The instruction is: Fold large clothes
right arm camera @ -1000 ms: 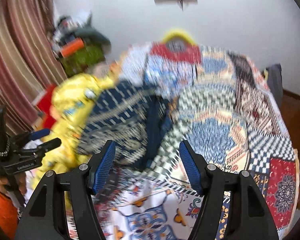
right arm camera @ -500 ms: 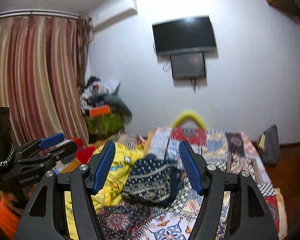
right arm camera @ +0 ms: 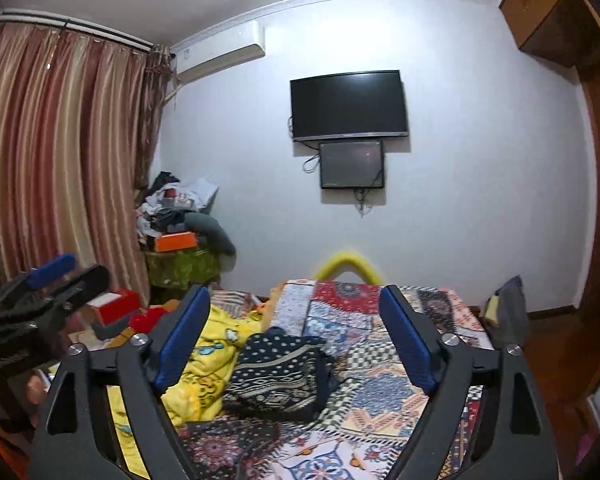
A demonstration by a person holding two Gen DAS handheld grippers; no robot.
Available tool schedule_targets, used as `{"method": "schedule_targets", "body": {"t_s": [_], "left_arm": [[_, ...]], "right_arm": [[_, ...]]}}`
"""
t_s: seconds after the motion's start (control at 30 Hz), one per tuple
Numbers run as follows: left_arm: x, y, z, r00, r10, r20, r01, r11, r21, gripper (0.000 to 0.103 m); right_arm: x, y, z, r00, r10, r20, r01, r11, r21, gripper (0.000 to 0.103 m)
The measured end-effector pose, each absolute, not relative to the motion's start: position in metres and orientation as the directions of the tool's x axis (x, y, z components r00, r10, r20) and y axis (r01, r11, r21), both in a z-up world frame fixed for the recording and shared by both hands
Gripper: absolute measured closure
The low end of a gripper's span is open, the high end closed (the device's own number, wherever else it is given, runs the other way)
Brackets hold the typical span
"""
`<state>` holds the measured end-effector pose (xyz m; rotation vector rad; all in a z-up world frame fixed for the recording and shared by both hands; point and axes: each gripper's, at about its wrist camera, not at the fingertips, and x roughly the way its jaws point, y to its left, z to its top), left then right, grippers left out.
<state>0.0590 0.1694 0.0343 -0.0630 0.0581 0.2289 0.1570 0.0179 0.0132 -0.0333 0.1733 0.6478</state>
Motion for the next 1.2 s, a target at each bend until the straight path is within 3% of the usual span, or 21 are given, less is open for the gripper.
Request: {"method": "schedule_targets", "body": {"t_s": [0.1,0.3,1.2], "left_arm": [[0.061,0.171,0.035,0.968,0.239,-0.070,-0.243,0.968,-0.056,0.004],[0.061,0.172,0.032,0.967,0.242,-0.079,-0.248,0.966,-0.069,0.002],[0.077,0.172,0.024,0.964,0.243,-0.109,-0.249,0.967,-0.047,0.001]], "right_arm": [[0.157,0.015,0.013,0.789,0.592,-0.167,-0.595,0.803,0.037,0.005],[0.157,0.012,0.011,0.806,0.572,-0.156,-0.573,0.818,0.039,0.000],[0.152,0.009,0.016,0.810,0.558,-0.178,-0.565,0.825,0.016,0.000]]}}
